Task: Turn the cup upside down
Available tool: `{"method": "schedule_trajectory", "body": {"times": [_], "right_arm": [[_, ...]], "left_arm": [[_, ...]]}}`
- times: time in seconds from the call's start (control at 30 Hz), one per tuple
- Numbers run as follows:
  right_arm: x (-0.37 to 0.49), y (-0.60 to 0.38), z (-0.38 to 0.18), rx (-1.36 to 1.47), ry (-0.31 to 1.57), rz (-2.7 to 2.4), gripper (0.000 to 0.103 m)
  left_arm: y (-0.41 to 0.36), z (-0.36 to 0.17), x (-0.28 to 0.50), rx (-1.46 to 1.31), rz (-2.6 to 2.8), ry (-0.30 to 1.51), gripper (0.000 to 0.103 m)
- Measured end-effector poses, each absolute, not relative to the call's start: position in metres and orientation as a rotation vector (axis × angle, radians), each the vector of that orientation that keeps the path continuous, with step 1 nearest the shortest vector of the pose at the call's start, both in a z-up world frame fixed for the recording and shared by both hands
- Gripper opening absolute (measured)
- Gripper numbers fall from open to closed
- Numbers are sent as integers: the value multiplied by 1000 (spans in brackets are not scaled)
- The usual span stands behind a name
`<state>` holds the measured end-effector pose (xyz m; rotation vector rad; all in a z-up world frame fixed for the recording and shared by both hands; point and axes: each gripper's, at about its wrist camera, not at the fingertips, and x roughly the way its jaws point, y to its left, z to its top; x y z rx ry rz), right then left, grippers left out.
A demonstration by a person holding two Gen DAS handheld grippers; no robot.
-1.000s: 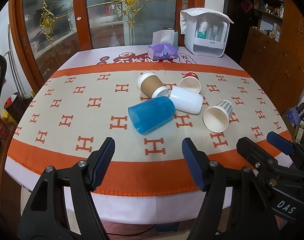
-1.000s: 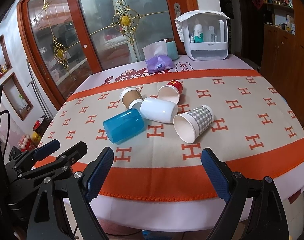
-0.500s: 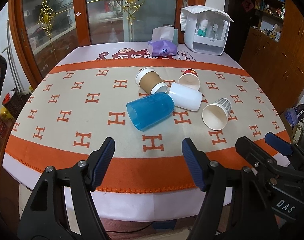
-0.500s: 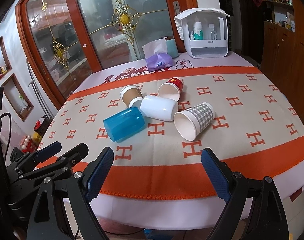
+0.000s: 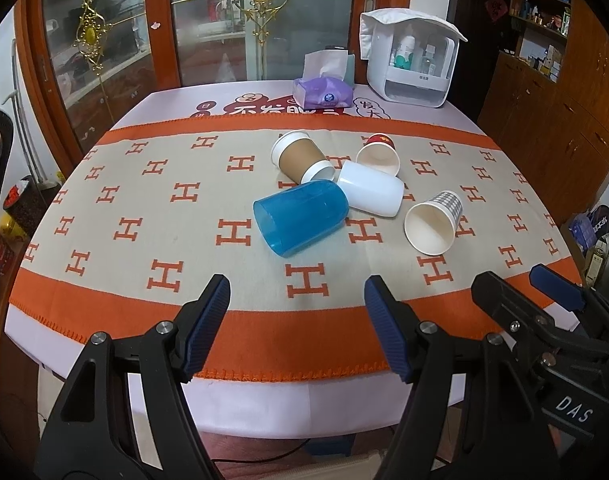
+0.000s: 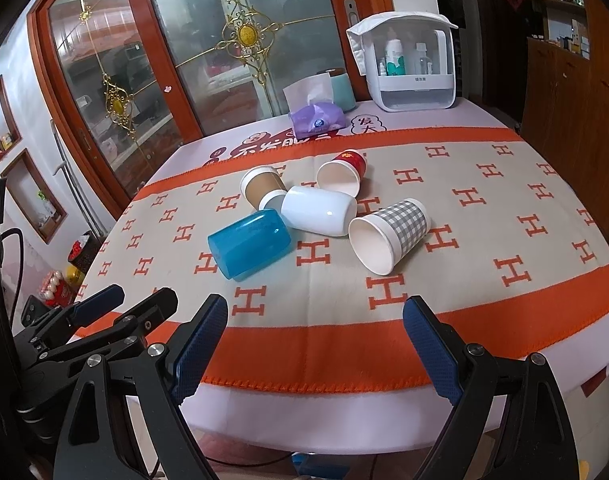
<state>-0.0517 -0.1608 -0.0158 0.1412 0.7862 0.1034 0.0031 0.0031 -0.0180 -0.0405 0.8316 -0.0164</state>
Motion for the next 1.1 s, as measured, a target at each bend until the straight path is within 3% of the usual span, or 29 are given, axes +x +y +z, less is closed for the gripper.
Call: {"method": "schedule_trajectory", "body": {"times": [0.67,1.1], "right_arm": [[-45,-151,-24,156,839,122,91],[39,-164,-27,212,937,131,91]], "left_arm": [[6,-17,14,14,-35,849,67],[7,-10,93,182,-227,934,68]]}}
